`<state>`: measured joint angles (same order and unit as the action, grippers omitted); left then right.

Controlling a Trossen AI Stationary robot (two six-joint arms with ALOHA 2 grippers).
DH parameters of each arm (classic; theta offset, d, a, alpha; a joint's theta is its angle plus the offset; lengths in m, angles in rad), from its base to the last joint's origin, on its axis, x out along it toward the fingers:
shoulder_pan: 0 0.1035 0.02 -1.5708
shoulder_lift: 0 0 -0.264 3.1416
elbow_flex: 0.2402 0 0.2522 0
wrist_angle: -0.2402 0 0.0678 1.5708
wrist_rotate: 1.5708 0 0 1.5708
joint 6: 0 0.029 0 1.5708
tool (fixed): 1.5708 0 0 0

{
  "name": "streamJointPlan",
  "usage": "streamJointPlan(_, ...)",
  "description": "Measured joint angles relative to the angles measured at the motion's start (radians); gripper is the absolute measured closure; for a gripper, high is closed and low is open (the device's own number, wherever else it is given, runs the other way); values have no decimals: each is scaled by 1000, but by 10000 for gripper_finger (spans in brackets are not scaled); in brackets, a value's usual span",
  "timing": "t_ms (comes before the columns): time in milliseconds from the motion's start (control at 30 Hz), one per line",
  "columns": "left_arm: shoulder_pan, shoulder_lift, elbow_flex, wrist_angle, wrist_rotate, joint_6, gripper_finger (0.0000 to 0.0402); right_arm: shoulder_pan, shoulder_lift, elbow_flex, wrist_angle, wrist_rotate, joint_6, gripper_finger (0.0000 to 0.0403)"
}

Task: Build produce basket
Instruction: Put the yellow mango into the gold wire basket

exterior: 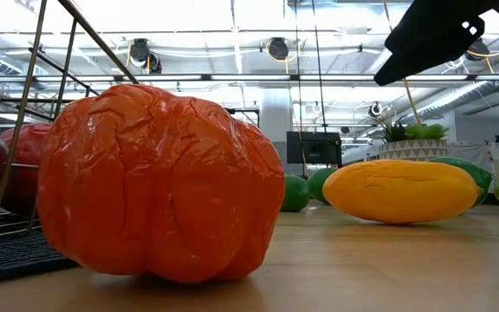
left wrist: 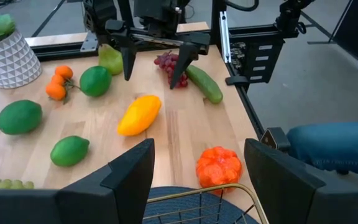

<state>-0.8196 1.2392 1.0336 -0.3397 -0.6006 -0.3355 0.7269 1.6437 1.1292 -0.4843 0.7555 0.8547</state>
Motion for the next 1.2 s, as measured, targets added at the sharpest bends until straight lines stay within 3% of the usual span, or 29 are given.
streamJointPlan(667,0,0,0,0,0,-2,153,-14,0,-131,8,-110,112,11)
streamJointPlan(1000,0,0,0,1,0,-2,153,-41,0,-231,74,-131,179,11)
streamJointPlan(1200,0,0,0,0,0,6,153,-56,0,-284,203,-134,117,11)
